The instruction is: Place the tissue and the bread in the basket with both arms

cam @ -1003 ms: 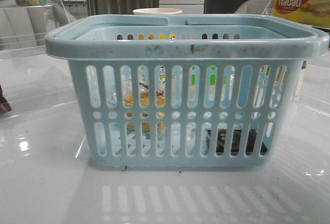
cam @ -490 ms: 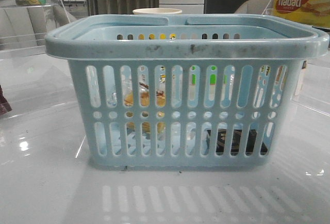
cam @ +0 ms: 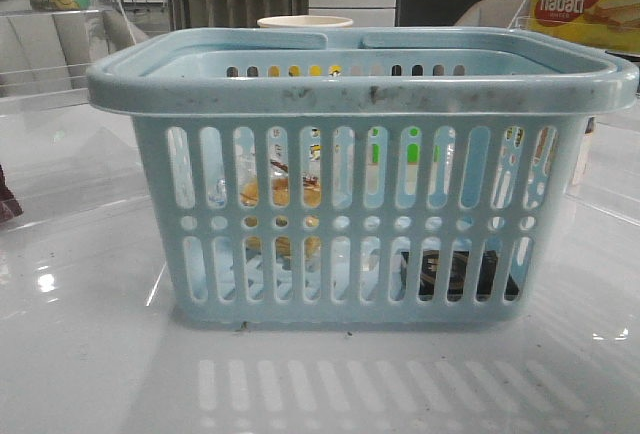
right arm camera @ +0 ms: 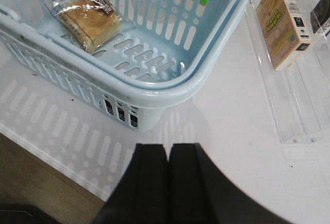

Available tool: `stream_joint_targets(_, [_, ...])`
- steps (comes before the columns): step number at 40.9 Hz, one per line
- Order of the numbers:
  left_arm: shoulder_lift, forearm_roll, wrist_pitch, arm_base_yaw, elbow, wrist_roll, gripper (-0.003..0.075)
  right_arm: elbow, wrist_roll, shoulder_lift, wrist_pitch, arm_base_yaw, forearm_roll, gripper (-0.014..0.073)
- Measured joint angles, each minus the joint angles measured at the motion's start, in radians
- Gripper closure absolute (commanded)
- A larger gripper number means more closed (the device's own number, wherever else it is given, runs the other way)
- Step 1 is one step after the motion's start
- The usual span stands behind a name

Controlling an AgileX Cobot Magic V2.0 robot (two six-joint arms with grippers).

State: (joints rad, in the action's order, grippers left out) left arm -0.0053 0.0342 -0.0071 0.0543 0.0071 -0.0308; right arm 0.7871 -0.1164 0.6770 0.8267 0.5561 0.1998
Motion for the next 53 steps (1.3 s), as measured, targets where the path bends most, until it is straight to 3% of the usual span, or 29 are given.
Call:
stream_joint_targets(11, [0.000, 0.000, 0.000, 0.000, 0.000, 0.000, 0.0629, -0.032, 0.000, -0.032, -0.025, -0.031, 0.000, 0.0538])
stream_joint_targets(22, [0.000, 0.000, 0.000, 0.000, 0.000, 0.000, 0.0629, -0.311, 0.000, -0.274, -0.332, -0.327, 0.000, 0.0538])
stream_joint_targets(32, [0.000, 0.000, 0.000, 0.000, 0.000, 0.000, 0.0629, -0.629, 0.000, -0.553, -0.606, -0.492, 0.000, 0.0538])
stream_joint_targets(42, [0.000, 0.000, 0.000, 0.000, 0.000, 0.000, 0.0629, -0.788, 0.000, -0.677, -0.682, -0.558, -0.051, 0.0538])
stream_joint_targets(53, [0.000, 0.000, 0.000, 0.000, 0.000, 0.000, 0.0629, -0.816, 0.000, -0.687, -0.699, -0.558, -0.061, 0.0538])
